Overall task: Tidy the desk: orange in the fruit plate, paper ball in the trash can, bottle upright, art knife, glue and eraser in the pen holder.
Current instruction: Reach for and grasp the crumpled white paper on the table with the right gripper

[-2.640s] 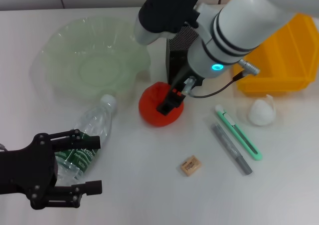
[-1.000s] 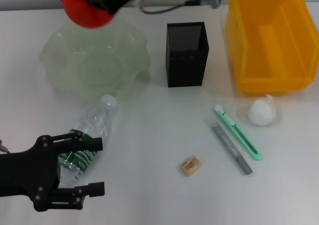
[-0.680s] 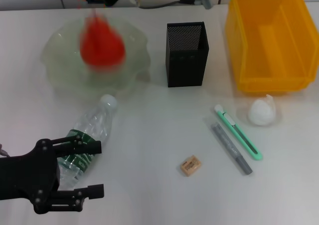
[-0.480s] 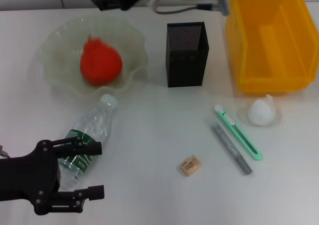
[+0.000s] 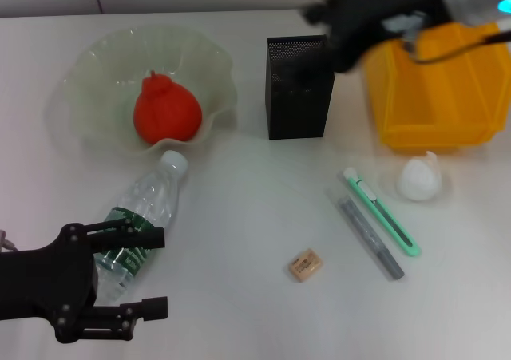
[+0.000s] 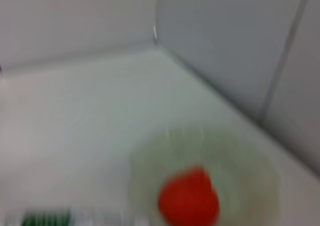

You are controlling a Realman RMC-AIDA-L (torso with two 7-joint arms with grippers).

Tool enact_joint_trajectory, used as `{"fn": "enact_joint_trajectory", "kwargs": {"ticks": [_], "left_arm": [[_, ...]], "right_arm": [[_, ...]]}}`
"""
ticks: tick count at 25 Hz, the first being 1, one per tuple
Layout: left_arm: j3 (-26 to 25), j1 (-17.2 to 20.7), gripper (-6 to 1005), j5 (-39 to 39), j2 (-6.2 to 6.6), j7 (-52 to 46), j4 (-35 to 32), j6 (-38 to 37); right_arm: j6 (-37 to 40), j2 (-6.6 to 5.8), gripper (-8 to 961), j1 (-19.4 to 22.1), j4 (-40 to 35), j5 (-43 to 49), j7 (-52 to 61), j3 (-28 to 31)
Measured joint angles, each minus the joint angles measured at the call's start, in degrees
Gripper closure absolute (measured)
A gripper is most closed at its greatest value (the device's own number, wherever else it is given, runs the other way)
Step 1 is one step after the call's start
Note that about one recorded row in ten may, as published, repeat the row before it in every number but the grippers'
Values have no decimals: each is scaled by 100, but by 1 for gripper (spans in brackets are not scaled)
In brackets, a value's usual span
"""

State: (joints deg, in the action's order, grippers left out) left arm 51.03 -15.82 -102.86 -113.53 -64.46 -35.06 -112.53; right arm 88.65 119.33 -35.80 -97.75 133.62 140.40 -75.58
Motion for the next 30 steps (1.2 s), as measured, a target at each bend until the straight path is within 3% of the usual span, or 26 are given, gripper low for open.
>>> {"fn": "enact_joint_trajectory", "kwargs": {"ticks": [2,7,20,30], "left_arm": [[13,-43,201,0,0,-4,0,15],[25,-88,201,1,-1,-13,0,20],[29,-109,200,4,21,-14,-2,36],[-3,-115,200,3,34,1,0,47]], "right_arm": [[583,2,107,-137,-246,951,461,12],[990,7,107,-240,-234,1911,851,-34],[1588,12,109,-43,-29,2175,910,308],[932,20,110,326,1100,2180,912,284]]}}
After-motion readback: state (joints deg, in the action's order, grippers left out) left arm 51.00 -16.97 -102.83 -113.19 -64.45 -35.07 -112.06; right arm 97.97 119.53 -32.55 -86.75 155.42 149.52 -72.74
